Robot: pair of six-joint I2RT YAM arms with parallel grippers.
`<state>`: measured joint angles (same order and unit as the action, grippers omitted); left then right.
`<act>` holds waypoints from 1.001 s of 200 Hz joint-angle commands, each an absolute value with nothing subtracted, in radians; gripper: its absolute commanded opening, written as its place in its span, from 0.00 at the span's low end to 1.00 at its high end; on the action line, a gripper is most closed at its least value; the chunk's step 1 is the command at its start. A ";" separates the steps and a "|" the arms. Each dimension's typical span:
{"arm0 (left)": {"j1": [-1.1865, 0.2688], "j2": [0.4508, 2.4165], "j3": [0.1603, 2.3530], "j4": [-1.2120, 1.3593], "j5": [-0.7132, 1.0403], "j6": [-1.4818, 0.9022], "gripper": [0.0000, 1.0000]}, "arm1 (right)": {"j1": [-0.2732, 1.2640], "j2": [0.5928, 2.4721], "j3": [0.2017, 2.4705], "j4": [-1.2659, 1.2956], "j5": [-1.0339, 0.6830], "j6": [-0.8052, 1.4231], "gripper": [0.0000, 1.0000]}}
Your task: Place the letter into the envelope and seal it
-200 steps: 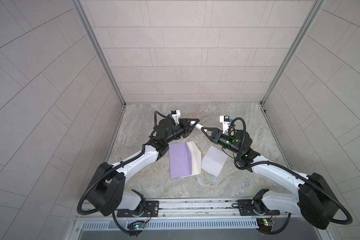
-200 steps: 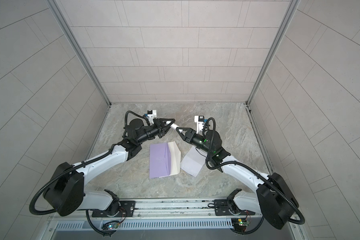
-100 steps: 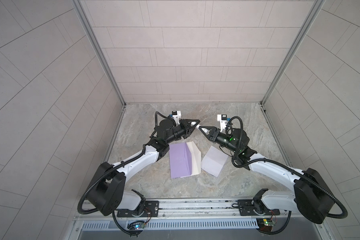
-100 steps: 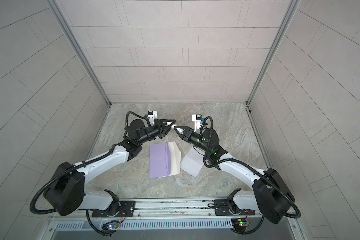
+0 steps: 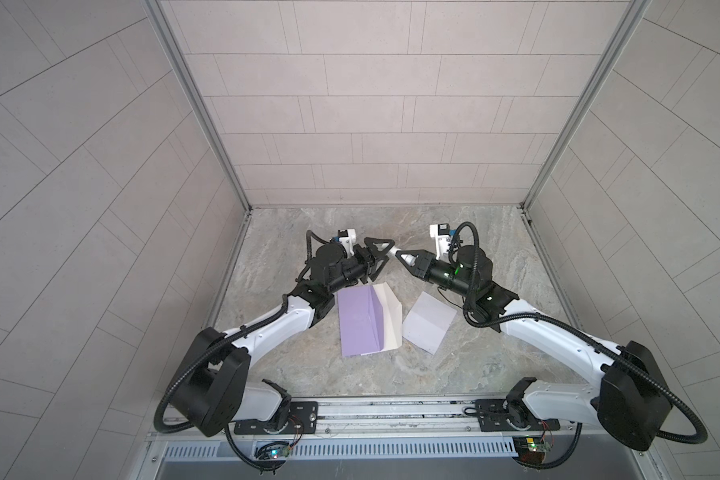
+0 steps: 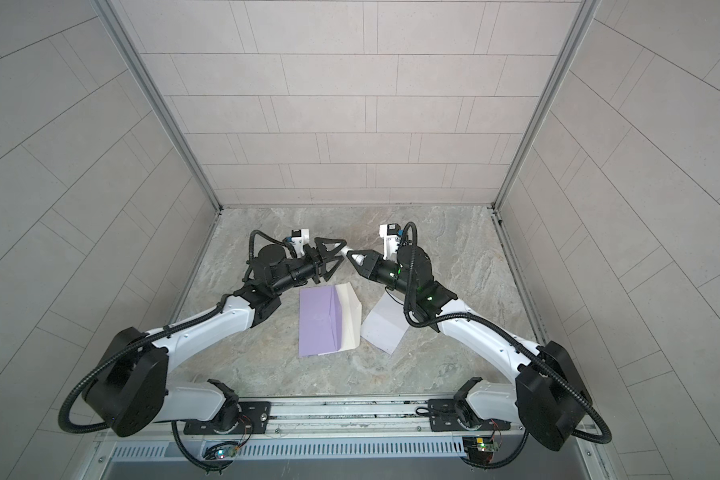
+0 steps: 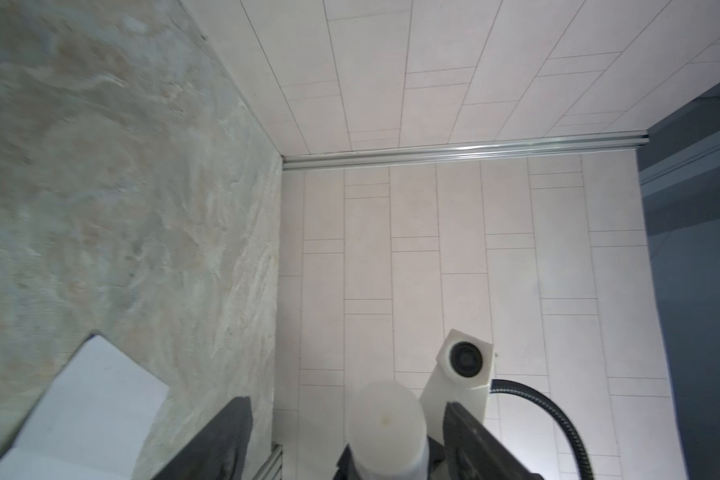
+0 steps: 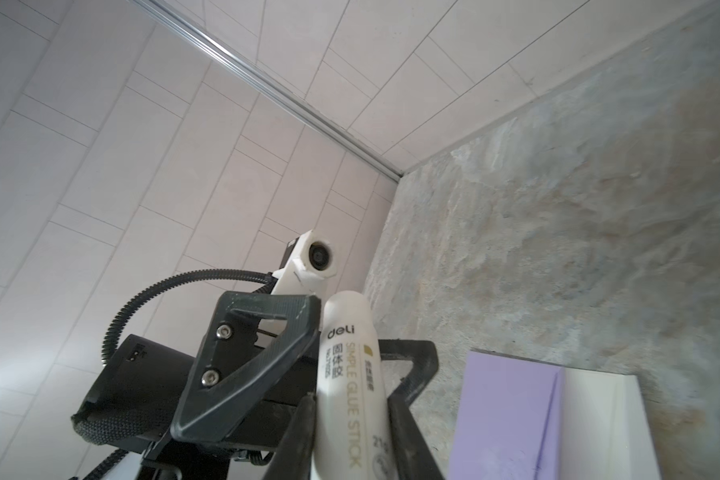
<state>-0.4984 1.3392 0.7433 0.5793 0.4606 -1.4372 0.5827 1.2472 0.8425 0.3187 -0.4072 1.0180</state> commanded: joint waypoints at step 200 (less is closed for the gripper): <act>-0.282 1.279 0.724 -0.591 0.205 -0.950 0.74 | 0.954 2.230 1.980 -1.169 -0.122 0.436 0.00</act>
